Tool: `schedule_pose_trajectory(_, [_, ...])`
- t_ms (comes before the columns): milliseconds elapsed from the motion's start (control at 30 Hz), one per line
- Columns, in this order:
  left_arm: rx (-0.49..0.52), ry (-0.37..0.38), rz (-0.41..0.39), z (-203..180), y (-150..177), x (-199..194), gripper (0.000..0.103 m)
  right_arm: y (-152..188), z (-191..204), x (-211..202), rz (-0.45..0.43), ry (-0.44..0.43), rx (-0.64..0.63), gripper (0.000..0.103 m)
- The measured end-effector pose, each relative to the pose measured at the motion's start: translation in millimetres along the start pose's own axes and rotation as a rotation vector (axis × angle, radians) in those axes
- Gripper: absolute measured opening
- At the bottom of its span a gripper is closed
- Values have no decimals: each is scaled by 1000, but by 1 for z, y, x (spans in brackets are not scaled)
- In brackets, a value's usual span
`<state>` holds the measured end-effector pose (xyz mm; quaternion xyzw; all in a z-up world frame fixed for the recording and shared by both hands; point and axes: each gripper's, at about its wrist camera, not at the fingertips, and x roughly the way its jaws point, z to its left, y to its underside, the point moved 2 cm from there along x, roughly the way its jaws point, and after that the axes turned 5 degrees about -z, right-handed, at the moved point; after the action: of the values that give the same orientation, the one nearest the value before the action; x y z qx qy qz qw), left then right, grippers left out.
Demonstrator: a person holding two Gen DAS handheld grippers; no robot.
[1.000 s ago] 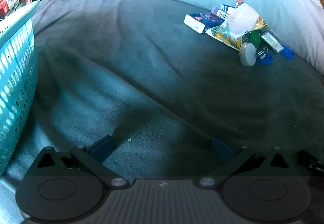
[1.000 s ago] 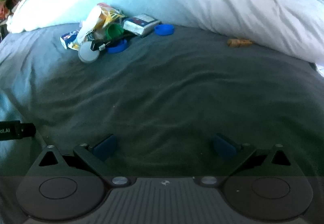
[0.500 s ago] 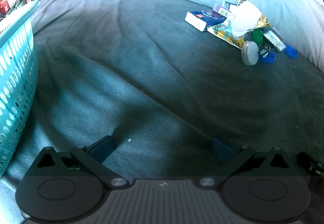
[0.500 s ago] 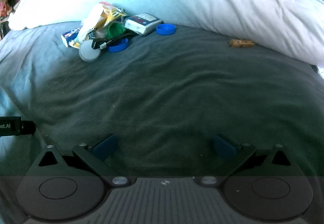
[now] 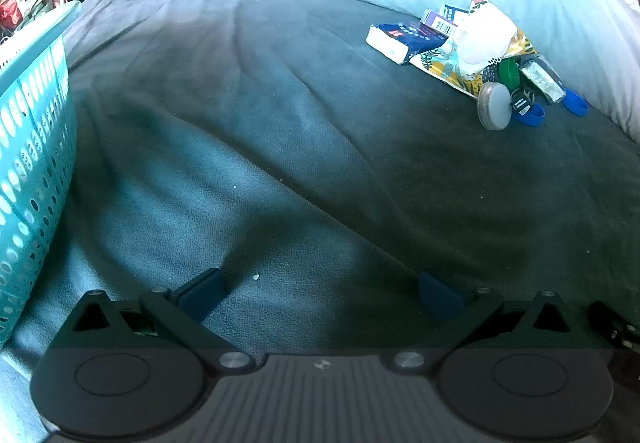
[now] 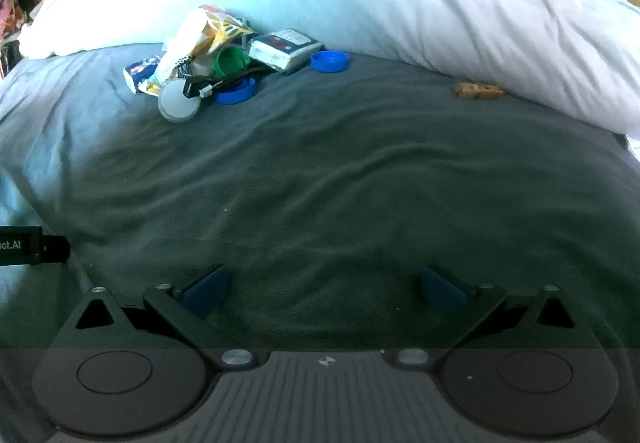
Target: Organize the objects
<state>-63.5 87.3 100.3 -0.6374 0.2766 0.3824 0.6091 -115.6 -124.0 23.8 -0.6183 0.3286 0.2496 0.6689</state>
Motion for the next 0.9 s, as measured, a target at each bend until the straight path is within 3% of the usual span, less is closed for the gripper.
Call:
schedule_pose_trajectory(367, [2, -7, -9, -2, 3, -5, 103, 1, 0, -1, -10, -3, -7, 103])
schedule_pose_trajectory(900, [0, -17, -67, -3, 12, -9, 103, 14, -4, -5, -149, -60, -50, 103])
